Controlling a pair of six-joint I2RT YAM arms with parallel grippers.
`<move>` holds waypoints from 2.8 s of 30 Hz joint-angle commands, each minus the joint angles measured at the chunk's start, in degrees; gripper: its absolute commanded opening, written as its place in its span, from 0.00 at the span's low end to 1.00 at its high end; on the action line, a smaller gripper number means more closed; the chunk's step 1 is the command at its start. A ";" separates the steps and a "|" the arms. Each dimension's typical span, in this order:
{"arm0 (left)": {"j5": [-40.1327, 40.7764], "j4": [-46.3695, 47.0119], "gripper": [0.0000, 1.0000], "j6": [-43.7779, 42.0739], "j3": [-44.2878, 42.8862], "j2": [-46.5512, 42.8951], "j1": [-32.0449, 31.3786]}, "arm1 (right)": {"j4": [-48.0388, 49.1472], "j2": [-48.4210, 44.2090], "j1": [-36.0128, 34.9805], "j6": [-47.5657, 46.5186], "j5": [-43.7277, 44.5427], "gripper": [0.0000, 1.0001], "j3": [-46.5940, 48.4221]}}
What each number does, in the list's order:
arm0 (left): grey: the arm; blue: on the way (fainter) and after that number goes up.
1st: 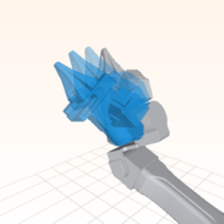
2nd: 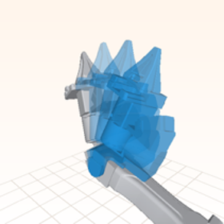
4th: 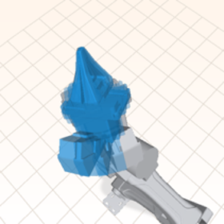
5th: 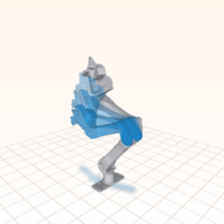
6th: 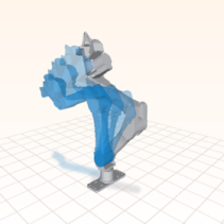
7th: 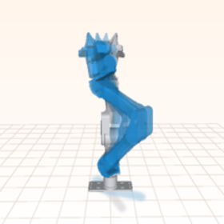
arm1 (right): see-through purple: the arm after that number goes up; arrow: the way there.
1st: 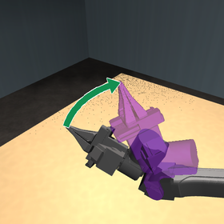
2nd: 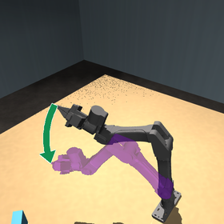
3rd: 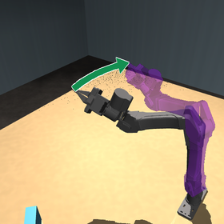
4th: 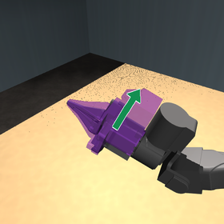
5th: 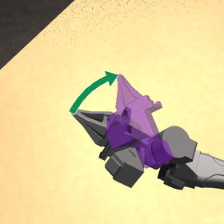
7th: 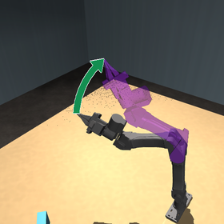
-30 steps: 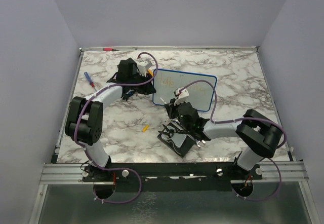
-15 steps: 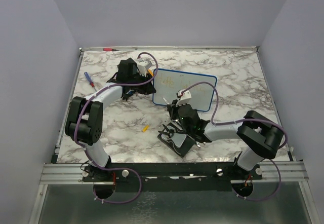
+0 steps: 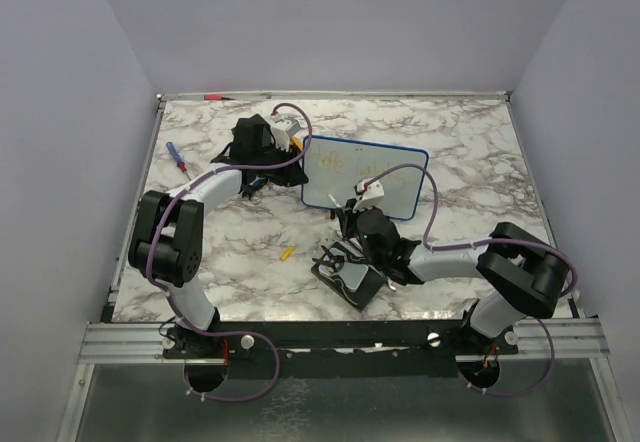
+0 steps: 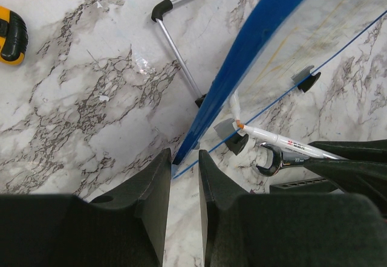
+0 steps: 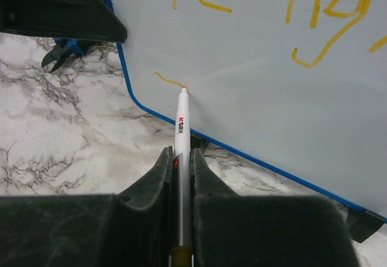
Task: Write a sentence on the whiteboard
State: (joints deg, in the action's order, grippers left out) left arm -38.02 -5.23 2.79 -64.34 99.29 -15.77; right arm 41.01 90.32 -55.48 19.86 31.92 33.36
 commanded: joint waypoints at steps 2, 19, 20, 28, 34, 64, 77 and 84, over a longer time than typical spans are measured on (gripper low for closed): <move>0.75 1.10 0.26 -0.24 -1.05 -0.09 -0.22 | 3.35 -2.93 -1.25 -3.37 -1.38 0.00 -0.89; 0.78 1.09 0.25 -0.24 -1.14 -0.06 -0.23 | 6.48 -0.46 -1.47 -7.70 3.92 0.00 3.44; 0.71 1.11 0.25 -0.24 -1.14 0.06 -0.23 | 6.52 -0.15 -1.47 -7.72 4.09 0.00 3.54; 0.67 1.08 0.25 -0.24 -1.14 -0.04 -0.23 | 6.01 1.58 -1.47 -7.64 4.85 0.00 3.58; 0.67 1.04 0.25 -0.24 -1.14 -0.01 -0.23 | 4.81 2.39 -1.47 -6.79 4.21 0.00 3.56; 0.69 1.09 0.25 -0.24 -1.08 -0.66 -0.25 | -4.23 5.16 -3.58 4.95 1.06 0.00 1.89; 0.67 1.10 0.25 -0.24 -1.05 -0.76 -0.27 | -4.69 4.49 -3.59 3.98 4.58 0.00 2.13; 0.67 1.10 0.25 -0.24 -1.05 -0.60 -0.23 | -1.24 4.26 -3.58 1.73 0.90 0.00 1.80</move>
State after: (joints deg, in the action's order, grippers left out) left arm -37.93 -5.23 2.79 -64.34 99.29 -15.77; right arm 36.86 94.59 -58.57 23.35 34.00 35.53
